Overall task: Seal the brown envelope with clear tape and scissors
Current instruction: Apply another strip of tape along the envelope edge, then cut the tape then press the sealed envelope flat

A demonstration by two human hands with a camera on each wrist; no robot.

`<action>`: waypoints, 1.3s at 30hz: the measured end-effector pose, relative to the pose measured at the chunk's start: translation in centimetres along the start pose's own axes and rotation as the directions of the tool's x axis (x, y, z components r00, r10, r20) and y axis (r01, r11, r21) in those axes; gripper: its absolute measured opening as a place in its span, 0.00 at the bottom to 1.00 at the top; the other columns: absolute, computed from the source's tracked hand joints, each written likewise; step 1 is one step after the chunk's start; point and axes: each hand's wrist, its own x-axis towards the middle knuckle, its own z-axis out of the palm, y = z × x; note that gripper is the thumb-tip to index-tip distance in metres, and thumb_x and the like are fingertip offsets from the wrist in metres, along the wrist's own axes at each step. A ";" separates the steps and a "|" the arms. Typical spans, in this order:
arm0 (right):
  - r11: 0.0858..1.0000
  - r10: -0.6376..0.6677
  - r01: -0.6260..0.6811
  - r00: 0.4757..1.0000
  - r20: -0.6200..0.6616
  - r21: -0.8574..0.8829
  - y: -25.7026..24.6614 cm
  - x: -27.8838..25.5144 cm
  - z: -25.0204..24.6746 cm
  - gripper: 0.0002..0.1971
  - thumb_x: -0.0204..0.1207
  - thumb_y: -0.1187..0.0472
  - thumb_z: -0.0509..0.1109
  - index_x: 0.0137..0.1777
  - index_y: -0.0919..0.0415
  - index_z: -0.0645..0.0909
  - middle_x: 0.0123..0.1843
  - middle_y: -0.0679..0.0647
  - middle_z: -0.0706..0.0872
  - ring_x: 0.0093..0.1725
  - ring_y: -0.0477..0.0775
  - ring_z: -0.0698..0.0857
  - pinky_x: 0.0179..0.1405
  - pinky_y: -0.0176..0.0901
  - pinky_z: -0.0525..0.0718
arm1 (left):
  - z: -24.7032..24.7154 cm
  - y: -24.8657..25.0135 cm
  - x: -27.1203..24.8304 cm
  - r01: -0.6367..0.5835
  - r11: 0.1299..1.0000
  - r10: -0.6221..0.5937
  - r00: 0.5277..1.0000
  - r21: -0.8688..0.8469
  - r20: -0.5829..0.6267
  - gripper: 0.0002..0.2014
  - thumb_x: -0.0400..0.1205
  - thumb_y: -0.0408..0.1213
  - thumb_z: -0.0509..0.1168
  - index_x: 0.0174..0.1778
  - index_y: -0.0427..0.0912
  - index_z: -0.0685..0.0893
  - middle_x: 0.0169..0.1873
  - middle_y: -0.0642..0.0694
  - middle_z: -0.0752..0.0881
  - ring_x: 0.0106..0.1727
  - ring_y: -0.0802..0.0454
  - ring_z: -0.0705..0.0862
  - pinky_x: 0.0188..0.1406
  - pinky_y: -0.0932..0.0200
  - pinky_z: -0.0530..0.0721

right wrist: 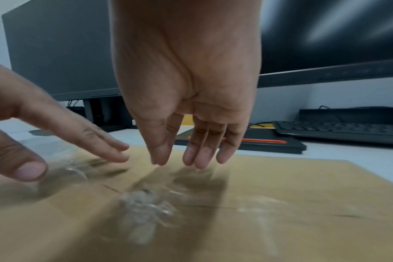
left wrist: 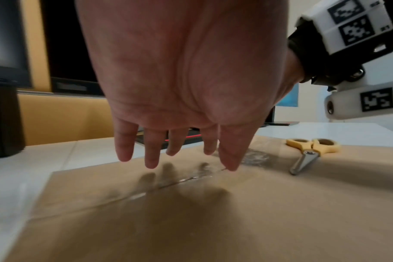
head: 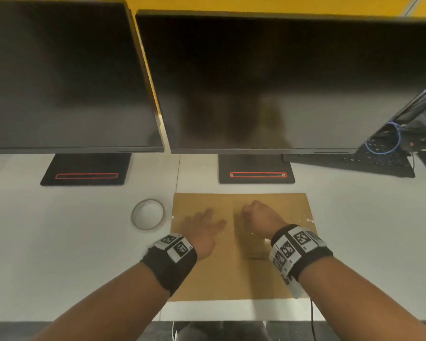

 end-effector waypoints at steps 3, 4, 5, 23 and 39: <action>0.995 0.019 -0.021 1.000 -0.021 -0.099 2.8 -0.5 -0.3 0.16 0.75 0.65 0.60 0.58 0.53 0.82 0.55 0.57 0.76 0.56 0.61 0.82 0.57 0.49 0.81 | 0.2 2.1 1.2 0.017 1.000 -0.016 0.999 -0.019 0.042 0.30 0.86 0.40 0.52 0.82 0.62 0.47 0.84 0.43 0.40 0.83 0.36 0.49 0.79 0.36 0.56; 0.994 0.015 -0.017 1.000 -0.020 -0.111 3.5 -0.6 -0.3 0.17 0.76 0.65 0.59 0.60 0.51 0.82 0.58 0.56 0.76 0.57 0.61 0.81 0.59 0.51 0.81 | 0.4 2.5 1.4 0.040 0.999 -0.039 0.998 -0.031 0.049 0.30 0.87 0.41 0.52 0.82 0.63 0.46 0.84 0.43 0.39 0.83 0.34 0.48 0.79 0.35 0.56; 0.994 0.007 -0.008 1.000 -0.012 -0.113 4.3 -0.9 -0.2 0.17 0.76 0.64 0.59 0.60 0.48 0.81 0.59 0.54 0.76 0.58 0.60 0.81 0.59 0.51 0.81 | 0.7 3.1 1.7 0.066 0.997 -0.063 0.997 -0.041 0.053 0.30 0.87 0.42 0.52 0.81 0.65 0.45 0.84 0.43 0.39 0.83 0.33 0.48 0.78 0.33 0.56; 0.911 -0.289 0.362 0.902 0.322 -0.197 10.9 -5.8 -1.4 0.21 0.61 0.57 0.79 0.54 0.49 0.79 0.59 0.51 0.76 0.59 0.55 0.76 0.56 0.46 0.78 | 0.8 7.5 3.2 0.330 0.913 -0.356 0.931 -0.239 -0.076 0.24 0.81 0.61 0.55 0.72 0.59 0.67 0.80 0.45 0.56 0.75 0.33 0.61 0.70 0.34 0.67; 0.907 -0.390 0.385 0.921 0.002 -0.171 11.8 -4.9 -0.1 0.16 0.66 0.47 0.71 0.53 0.50 0.79 0.53 0.47 0.83 0.56 0.52 0.77 0.49 0.45 0.76 | 0.4 7.3 2.6 0.324 0.898 -0.367 0.925 -0.298 -0.097 0.22 0.85 0.56 0.51 0.76 0.58 0.64 0.81 0.46 0.58 0.80 0.37 0.59 0.76 0.34 0.59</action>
